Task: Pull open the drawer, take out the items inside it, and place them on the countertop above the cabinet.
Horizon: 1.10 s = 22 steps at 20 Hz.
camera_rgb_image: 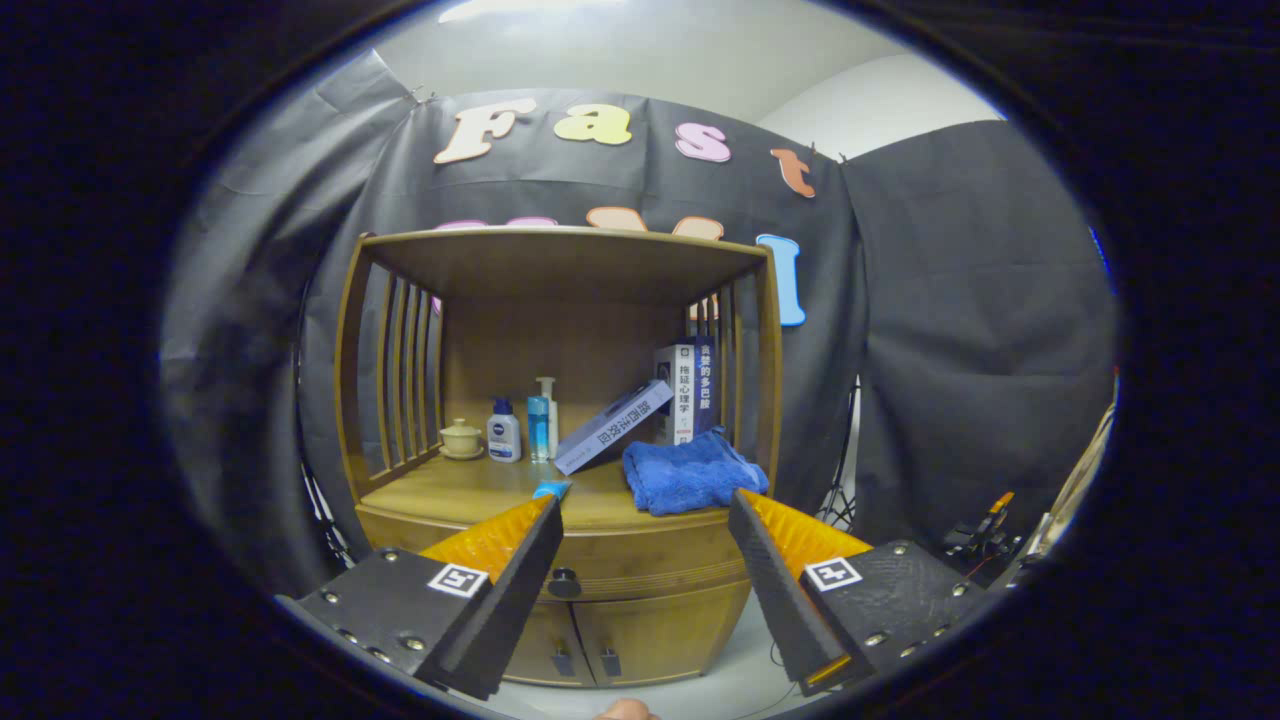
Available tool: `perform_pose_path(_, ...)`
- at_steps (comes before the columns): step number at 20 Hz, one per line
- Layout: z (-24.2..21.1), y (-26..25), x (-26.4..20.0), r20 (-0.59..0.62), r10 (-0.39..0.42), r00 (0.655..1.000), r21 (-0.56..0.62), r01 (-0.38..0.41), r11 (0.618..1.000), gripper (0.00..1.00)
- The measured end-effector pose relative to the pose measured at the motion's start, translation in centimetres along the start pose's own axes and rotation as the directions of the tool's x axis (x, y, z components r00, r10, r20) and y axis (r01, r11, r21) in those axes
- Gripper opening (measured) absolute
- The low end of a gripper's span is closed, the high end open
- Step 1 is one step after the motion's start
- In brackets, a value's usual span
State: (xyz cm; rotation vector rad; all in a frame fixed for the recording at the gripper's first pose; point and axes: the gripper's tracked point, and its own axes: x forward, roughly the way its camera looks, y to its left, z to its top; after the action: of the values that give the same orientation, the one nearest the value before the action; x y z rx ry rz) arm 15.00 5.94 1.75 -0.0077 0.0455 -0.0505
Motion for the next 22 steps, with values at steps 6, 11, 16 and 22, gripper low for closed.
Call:
perform_pose_path(6, -0.1, -0.8, -1.6, 0.0, -0.024, 1.0, 0.005, 0.024, 1.0, 0.99)
perform_pose_path(11, 0.2, -1.1, -2.0, 0.008, -0.033, 0.999, 0.017, 0.033, 0.999, 0.99)
perform_pose_path(16, 0.5, -1.5, -2.4, 0.017, -0.046, 0.999, 0.016, 0.045, 0.999, 0.99)
perform_pose_path(22, 0.8, -2.1, -2.9, 0.026, -0.063, 0.998, 0.037, 0.062, 0.997, 0.99)
